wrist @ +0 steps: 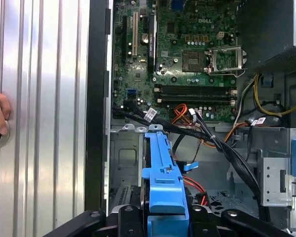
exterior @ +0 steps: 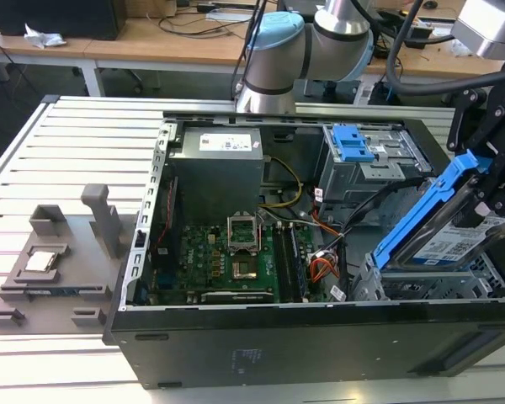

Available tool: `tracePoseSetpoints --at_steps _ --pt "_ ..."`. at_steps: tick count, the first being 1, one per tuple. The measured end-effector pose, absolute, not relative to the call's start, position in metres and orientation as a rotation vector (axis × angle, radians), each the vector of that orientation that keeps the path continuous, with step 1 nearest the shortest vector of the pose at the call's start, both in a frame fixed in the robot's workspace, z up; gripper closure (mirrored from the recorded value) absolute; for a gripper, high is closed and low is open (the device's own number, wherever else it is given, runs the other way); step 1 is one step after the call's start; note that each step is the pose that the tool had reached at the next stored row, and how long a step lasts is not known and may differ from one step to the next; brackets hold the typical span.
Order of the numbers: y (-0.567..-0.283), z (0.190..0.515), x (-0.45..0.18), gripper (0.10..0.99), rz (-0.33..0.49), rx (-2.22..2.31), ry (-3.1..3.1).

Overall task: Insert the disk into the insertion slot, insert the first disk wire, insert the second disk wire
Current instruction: 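Insert the disk into the insertion slot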

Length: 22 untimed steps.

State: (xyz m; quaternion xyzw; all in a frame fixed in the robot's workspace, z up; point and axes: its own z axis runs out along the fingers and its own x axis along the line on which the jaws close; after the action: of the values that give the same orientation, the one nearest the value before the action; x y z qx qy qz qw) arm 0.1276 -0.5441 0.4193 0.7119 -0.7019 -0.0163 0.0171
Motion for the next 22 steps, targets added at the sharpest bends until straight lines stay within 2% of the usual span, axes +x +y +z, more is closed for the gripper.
tracePoseSetpoints --at_steps 22 --pt "-0.544 0.397 0.128 0.725 -0.064 2.196 -2.188"
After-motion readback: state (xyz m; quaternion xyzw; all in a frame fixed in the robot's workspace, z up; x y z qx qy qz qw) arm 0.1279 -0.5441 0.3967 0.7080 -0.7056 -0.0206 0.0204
